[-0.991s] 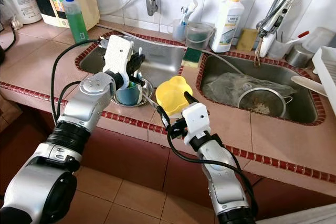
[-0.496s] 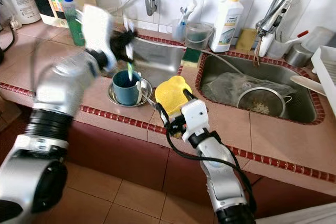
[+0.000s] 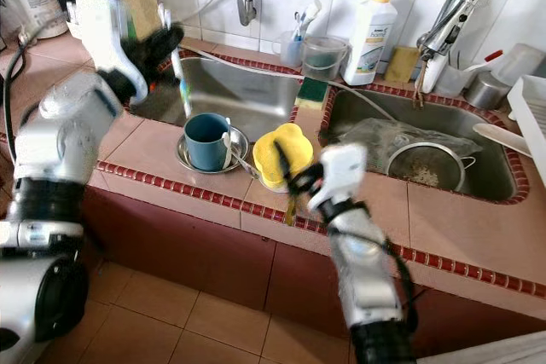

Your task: Kitchen organization

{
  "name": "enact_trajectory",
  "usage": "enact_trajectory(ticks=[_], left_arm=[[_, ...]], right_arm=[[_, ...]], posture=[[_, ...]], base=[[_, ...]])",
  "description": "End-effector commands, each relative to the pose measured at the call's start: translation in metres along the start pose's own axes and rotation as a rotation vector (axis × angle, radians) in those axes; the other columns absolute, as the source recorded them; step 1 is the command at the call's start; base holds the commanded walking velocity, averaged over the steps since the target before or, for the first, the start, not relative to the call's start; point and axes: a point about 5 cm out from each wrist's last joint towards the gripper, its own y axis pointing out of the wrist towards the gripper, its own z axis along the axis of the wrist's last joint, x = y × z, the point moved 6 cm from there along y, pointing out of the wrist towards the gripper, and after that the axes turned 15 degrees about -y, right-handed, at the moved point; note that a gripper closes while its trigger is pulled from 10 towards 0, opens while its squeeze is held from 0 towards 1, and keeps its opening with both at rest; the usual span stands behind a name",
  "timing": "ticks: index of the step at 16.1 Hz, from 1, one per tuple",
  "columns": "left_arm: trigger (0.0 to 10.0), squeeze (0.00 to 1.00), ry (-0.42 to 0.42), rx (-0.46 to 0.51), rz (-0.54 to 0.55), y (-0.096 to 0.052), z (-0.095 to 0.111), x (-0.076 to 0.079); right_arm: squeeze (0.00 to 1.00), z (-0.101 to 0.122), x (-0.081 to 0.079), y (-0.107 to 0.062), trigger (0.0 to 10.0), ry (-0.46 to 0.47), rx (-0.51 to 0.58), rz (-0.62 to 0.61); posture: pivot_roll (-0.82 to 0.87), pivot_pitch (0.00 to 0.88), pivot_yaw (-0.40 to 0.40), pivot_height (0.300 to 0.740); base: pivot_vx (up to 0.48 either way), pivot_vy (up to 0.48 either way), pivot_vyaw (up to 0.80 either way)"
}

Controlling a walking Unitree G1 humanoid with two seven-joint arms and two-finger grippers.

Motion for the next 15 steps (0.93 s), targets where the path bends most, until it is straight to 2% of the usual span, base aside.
enact_trajectory(ticks=[1,2,4,8,11,15], left_arm=[[10.0,0.00,0.013,-0.013,0.029,-0.004,-0.005,-0.009],[10.0,0.00,0.005,-0.024,0.034,-0.005,-0.009,-0.011],[10.0,0.00,0.004,-0.029,0.039,-0.005,-0.010,-0.012],[10.0,0.00,-0.002,-0.006,0.031,-0.002,-0.003,-0.009],[10.0,0.00,-0.054,0.035,0.002,0.000,0.006,-0.003],[10.0,0.00,-0.046,0.041,0.014,-0.001,0.011,-0.013]], right_arm=[[0.00,0.000,0.017,0.001,10.0,0.029,-0.010,-0.066],[0.00,0.000,0.021,0.002,10.0,0.037,-0.011,-0.077],[0.00,-0.001,0.019,0.001,10.0,0.040,-0.015,-0.068],[0.00,-0.002,0.011,0.001,10.0,0.056,-0.019,-0.054],[0.00,-0.002,0.012,0.001,10.0,0.063,-0.017,-0.057],[0.00,-0.001,0.011,0.001,10.0,0.075,-0.012,-0.055]], posture=[[-0.04,0.000,-0.043,0.740],[-0.04,0.000,-0.043,0.740],[-0.04,0.000,-0.047,0.740],[-0.04,0.000,-0.046,0.740],[-0.04,0.000,-0.041,0.740],[-0.04,0.000,-0.033,0.740]], base=[[0.000,0.000,0.00],[0.000,0.000,0.00],[0.000,0.000,0.00],[0.000,0.000,0.00],[0.000,0.000,0.00],[0.000,0.000,0.00]])
